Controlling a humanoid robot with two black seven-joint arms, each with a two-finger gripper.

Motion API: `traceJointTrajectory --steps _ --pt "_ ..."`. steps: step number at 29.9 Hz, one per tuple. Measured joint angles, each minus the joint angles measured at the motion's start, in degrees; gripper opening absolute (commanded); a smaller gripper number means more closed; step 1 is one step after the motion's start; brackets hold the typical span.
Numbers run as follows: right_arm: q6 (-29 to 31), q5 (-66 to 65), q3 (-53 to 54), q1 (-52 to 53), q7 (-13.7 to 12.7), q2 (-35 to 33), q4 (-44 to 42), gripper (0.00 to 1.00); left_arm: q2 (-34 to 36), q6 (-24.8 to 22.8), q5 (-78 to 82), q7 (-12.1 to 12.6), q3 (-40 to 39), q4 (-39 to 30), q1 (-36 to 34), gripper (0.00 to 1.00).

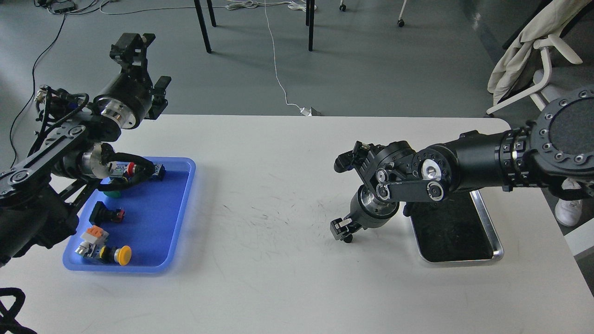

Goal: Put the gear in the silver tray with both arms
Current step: 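Lower the right gripper onto the second gear and grasp it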

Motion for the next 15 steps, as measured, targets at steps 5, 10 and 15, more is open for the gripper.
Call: traceJointTrajectory --steps 5,10,15 --pt "0.0 0.69 0.52 0.23 0.01 0.0 0.08 0.61 0.06 0.0 0.0 0.0 0.0 -0.04 0.0 0.98" --pt "0.0 1.02 0.8 0.25 0.09 0.0 0.15 0.61 0.08 0.0 0.0 0.01 0.0 -0.04 -0.02 0.98" --pt "0.0 1.57 0.87 0.27 0.09 0.0 0.19 0.61 0.08 0.01 0.0 0.03 0.0 -0.04 -0.04 0.98"
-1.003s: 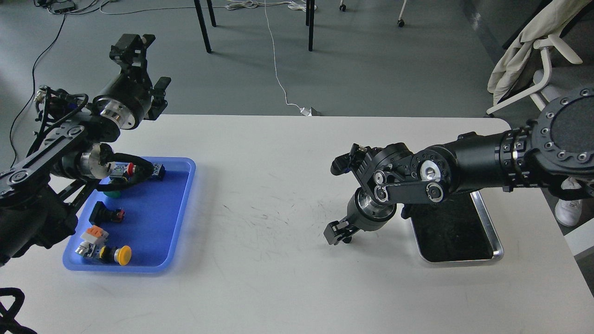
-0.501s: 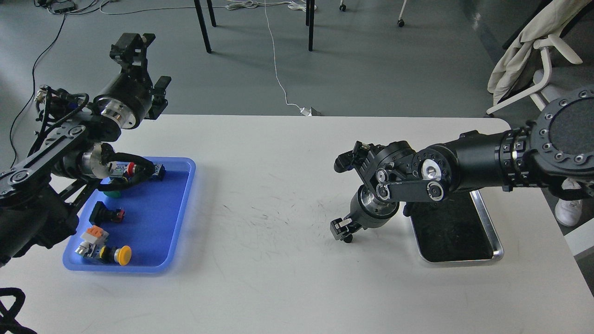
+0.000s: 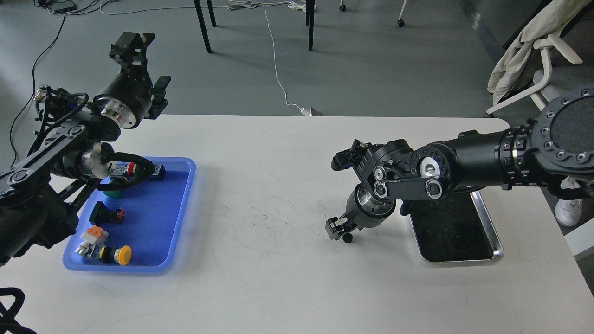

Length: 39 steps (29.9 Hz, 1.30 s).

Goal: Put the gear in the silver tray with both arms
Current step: 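Lower the right gripper onto the second gear and grasp it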

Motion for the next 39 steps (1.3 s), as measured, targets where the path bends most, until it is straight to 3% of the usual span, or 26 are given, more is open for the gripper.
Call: traceJointTrajectory --steps 18,28,32,39 --pt "0.0 0.65 -0.08 -0.44 0.38 0.0 0.1 0.57 0.0 0.27 0.0 0.01 -0.79 0.02 0.0 0.98" --pt "0.0 0.68 0.0 -0.62 0.5 0.0 0.28 0.37 0.0 0.35 0.0 0.01 -0.79 0.02 0.0 0.98" --pt "0.0 0.58 -0.06 -0.62 0.52 0.0 0.29 0.08 -0.07 0.41 0.0 0.01 -0.79 0.03 0.0 0.98" --pt "0.0 0.54 0.02 -0.75 0.55 -0.02 0.15 0.07 -0.37 0.86 0.03 0.01 -0.71 0.04 0.0 0.98"
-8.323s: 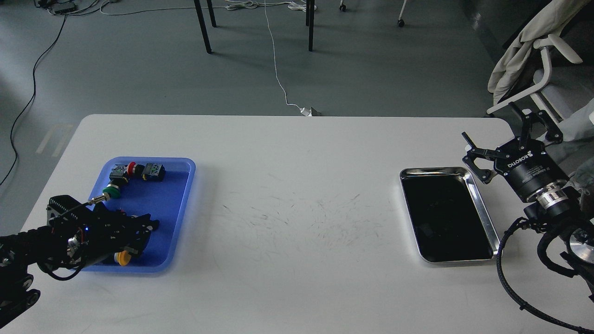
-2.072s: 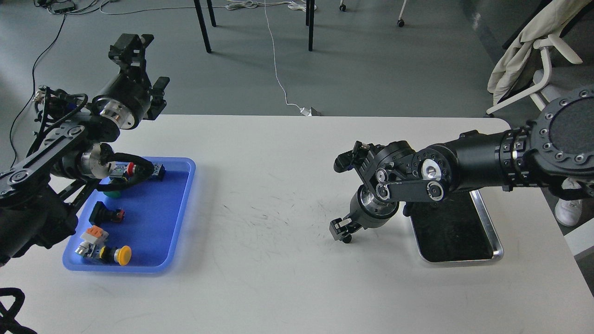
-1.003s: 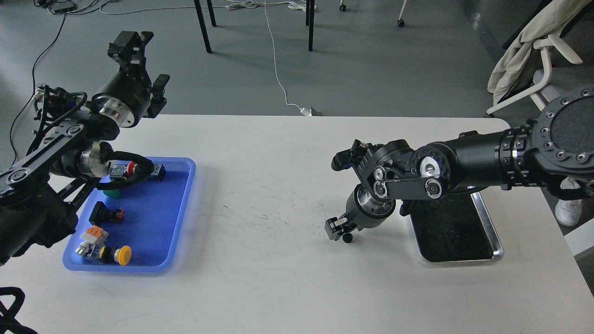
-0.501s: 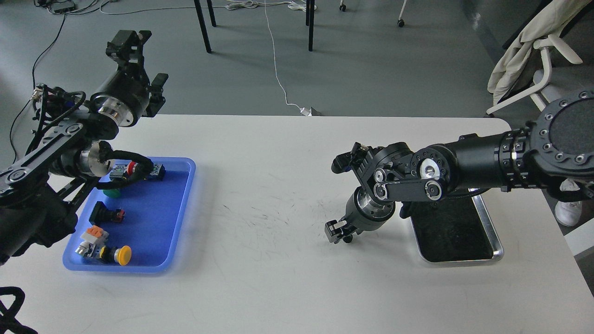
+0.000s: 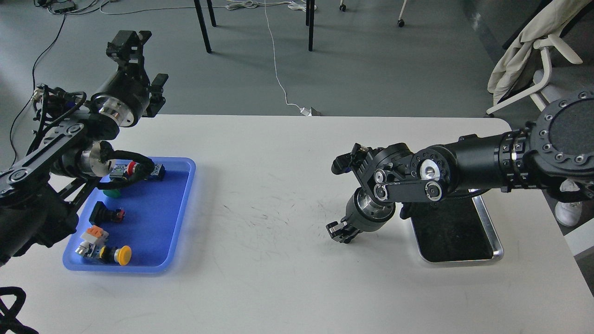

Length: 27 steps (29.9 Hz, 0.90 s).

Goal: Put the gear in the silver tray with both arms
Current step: 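Lower the right gripper onto the second gear and grasp it, then carry the gear into the silver tray and open the right gripper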

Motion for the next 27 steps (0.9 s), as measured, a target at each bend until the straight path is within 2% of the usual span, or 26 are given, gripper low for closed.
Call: traceJointTrajectory --steps 8,10,15,20,23,27 --pt "0.01 0.11 3.6 3.16 0.04 -0.62 1.97 0.07 -0.4 0.1 0.06 0.09 0.09 0.02 -0.12 0.98" --pt "0.0 0.12 5.49 4.9 0.01 -4.16 3.48 0.07 -0.41 0.13 0.07 0.09 0.12 0.1 -0.12 0.98" --pt "-0.01 -1.03 7.51 7.88 0.09 -18.62 10.32 0.08 -0.37 0.13 0.12 0.06 0.2 0.31 -0.12 0.98" --pt "0.0 -8.68 7.35 6.79 0.23 -32.05 14.82 0.09 -0.42 0.11 0.13 0.01 0.2 0.35 -0.07 0.98" --pt "0.01 -12.69 7.49 2.77 0.3 -35.68 14.95 0.09 -0.5 0.1 0.13 0.0 0.2 0.35 -0.05 0.98" --pt "0.01 -14.44 7.69 -2.45 0.29 -36.19 14.73 0.09 -0.51 0.09 0.13 0.0 0.2 0.35 -0.03 0.98"
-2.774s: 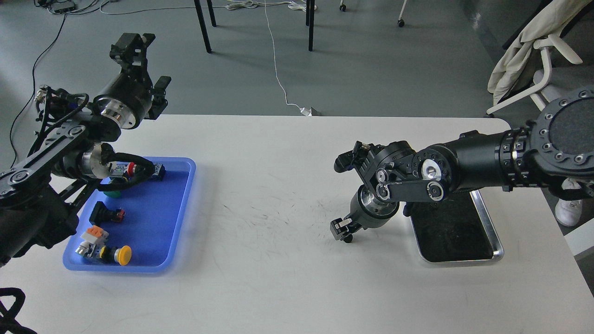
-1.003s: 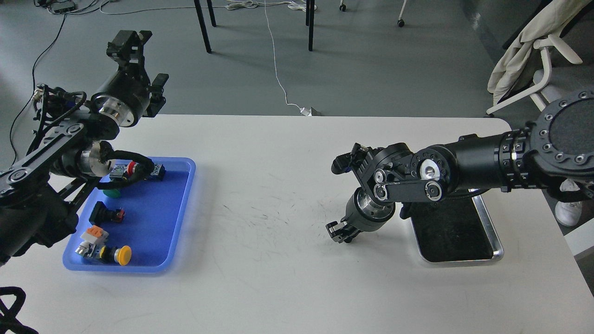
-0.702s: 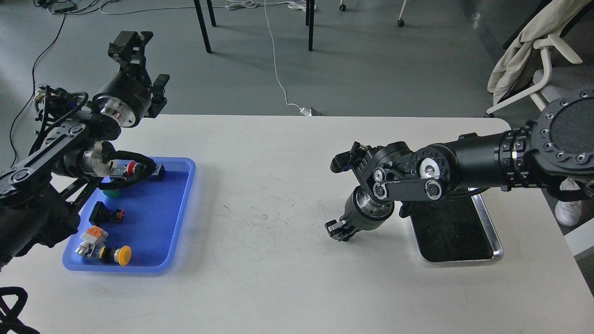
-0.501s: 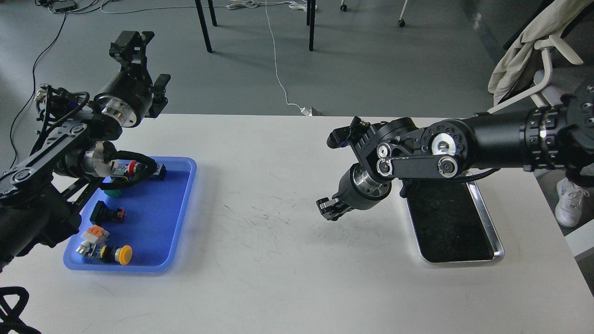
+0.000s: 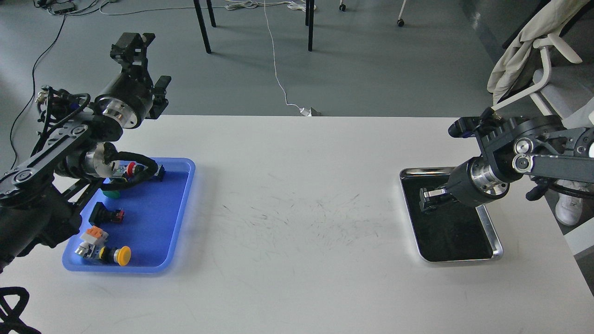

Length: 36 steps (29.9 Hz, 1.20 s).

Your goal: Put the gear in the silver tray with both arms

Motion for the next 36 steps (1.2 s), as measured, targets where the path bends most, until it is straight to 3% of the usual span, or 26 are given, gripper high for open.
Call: traceJointTrajectory --steps 20,22,23,24,25,26,36 --pt "0.0 -4.32 0.01 -7.01 -0.05 3.16 -7.71 0.1 -0.46 0.0 -0.07 0.09 -0.02 0.17 -0.17 0.98" --pt "0.0 -4.33 0.01 -7.04 -0.05 3.34 -7.95 0.19 -0.51 0.0 -0.05 0.09 -0.02 0.21 -0.17 0.98" --pt "0.0 -4.33 0.01 -7.04 -0.05 3.38 -8.02 0.28 -0.51 0.01 -0.03 0.09 -0.02 0.25 -0.17 0.98" --pt "0.0 -4.33 0.01 -7.04 -0.05 3.4 -8.04 0.46 -0.52 0.01 -0.01 0.09 -0.02 0.26 -0.18 0.98" --pt "0.0 -4.33 0.01 -6.99 -0.05 3.43 -8.05 0.78 -0.53 0.01 -0.01 0.09 -0.02 0.28 -0.23 0.98" --pt "-0.01 -4.33 0.01 -6.89 -0.06 3.47 -8.06 0.94 -0.53 0.01 -0.01 0.09 -0.02 0.31 -0.3 0.98" --pt "-0.01 -2.69 6.79 -3.01 -0.07 -0.05 -5.59 0.98 -0.53 0.01 0.02 0.09 0.25 0.46 -0.77 0.98"
